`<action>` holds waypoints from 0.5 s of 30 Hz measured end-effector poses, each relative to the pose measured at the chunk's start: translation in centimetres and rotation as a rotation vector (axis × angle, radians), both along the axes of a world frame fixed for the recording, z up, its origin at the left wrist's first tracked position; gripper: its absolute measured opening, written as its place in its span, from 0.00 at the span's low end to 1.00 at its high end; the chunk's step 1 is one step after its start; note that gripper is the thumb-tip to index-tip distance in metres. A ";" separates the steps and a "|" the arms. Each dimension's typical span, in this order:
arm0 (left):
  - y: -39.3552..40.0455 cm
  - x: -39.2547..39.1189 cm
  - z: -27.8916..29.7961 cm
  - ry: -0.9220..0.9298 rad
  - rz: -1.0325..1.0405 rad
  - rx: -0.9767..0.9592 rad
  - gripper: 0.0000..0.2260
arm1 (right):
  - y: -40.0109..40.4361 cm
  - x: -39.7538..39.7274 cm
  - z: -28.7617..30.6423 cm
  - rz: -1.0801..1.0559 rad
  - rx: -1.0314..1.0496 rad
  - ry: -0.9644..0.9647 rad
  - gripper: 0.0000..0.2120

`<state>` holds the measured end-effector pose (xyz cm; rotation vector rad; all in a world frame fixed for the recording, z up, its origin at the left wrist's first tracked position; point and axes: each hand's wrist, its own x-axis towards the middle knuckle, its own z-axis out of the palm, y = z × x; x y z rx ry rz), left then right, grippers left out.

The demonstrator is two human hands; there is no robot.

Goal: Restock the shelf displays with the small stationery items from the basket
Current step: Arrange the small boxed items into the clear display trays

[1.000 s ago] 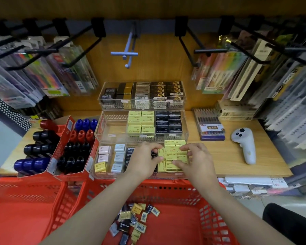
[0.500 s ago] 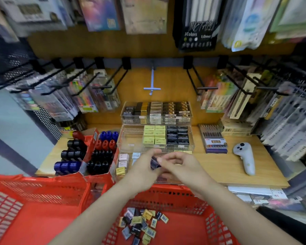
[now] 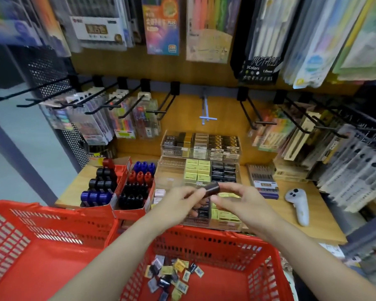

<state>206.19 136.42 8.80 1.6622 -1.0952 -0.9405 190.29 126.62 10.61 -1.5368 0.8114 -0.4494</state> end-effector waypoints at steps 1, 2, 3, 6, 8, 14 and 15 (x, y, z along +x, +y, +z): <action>-0.1 0.0 0.2 0.123 0.007 0.037 0.15 | -0.1 0.0 -0.1 -0.003 -0.033 0.011 0.11; -0.2 0.0 0.5 0.209 0.010 0.057 0.19 | -0.2 0.0 -0.2 -0.025 -0.075 0.031 0.10; -0.2 0.1 0.7 0.255 0.012 0.066 0.21 | -0.2 -0.1 -0.4 -0.050 -0.115 0.052 0.08; -0.3 0.1 0.9 0.261 0.003 0.090 0.21 | -0.3 0.0 -0.6 -0.071 -0.151 0.041 0.11; -0.4 0.2 0.9 0.204 -0.007 0.100 0.21 | -0.6 0.0 -0.5 -0.056 -0.151 -0.038 0.16; -0.6 1.0 -0.1 -0.098 -0.101 0.152 0.21 | -1.6 0.1 -0.5 0.014 -0.290 0.051 0.14; -0.8 1.1 -0.4 -0.124 -0.117 0.155 0.22 | -1.9 0.1 -0.7 0.023 -0.311 0.086 0.13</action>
